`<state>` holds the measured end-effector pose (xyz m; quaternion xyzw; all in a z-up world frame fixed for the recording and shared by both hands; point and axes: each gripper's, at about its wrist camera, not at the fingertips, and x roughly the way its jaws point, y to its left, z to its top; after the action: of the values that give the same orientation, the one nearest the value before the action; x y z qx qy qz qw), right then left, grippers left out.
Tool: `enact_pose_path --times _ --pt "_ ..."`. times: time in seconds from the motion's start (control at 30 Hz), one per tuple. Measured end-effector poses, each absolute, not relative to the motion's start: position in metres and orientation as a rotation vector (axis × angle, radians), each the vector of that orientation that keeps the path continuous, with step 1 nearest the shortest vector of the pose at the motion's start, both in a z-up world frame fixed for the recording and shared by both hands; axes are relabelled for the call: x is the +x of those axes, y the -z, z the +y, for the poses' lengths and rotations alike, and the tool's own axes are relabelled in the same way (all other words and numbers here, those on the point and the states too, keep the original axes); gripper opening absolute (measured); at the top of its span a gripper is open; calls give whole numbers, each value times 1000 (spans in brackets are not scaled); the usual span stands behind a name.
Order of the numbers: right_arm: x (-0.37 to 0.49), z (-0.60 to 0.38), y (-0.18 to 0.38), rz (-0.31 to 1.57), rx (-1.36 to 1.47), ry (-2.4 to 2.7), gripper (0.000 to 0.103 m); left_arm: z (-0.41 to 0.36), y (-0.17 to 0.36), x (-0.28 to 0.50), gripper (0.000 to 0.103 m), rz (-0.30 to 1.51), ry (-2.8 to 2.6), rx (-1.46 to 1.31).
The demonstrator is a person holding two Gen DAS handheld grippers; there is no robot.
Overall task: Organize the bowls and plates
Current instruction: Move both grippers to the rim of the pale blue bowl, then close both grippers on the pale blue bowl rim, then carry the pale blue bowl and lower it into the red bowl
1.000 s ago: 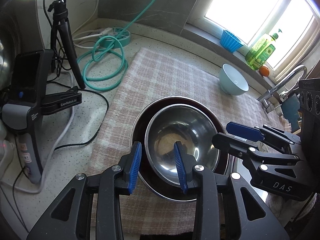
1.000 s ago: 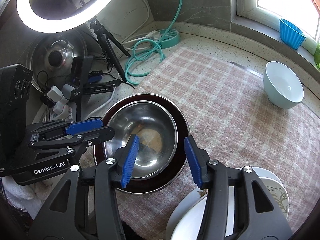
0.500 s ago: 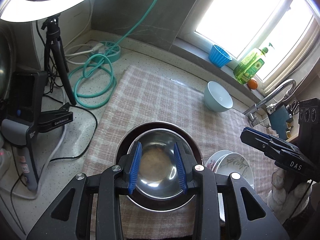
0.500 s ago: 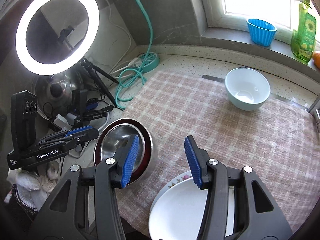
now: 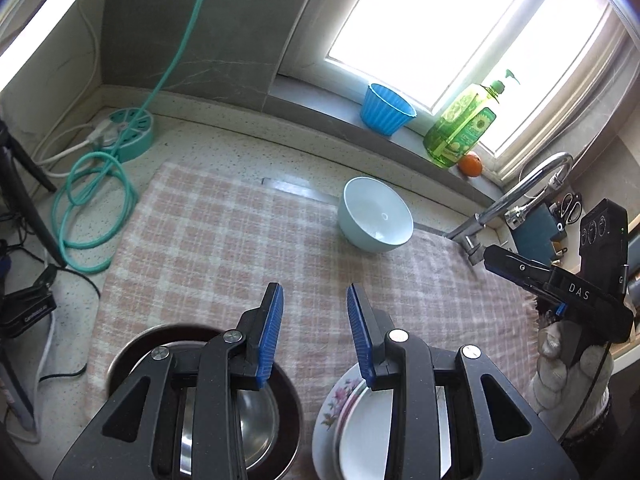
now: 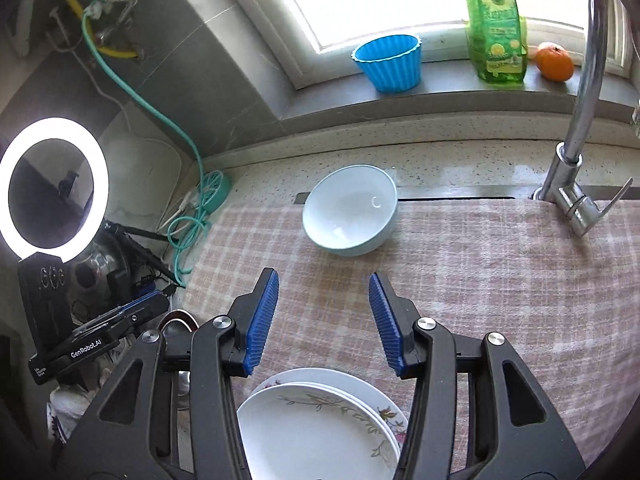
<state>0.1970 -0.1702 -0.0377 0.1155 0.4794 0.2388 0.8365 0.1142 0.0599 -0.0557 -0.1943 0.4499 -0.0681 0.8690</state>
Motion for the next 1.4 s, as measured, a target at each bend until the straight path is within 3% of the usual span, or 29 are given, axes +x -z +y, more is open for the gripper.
enact_pose_path --times 0.33,0.97,1.07,1.17,1.4 --pt "246 -179 63 1087 308 -474 49 24 68 182 32 989 163 -446" --pt "301 -162 121 1191 360 -444 29 8 132 272 31 1151 94 -499" --pt "304 -157 125 1208 364 -458 22 1 137 276 30 1167 112 -484" --pt "305 -152 129 1222 339 -454 15 -3 141 278 21 1171 117 -481" --pt "304 -148 128 1227 312 -445 14 -6 136 275 20 1156 111 -454"
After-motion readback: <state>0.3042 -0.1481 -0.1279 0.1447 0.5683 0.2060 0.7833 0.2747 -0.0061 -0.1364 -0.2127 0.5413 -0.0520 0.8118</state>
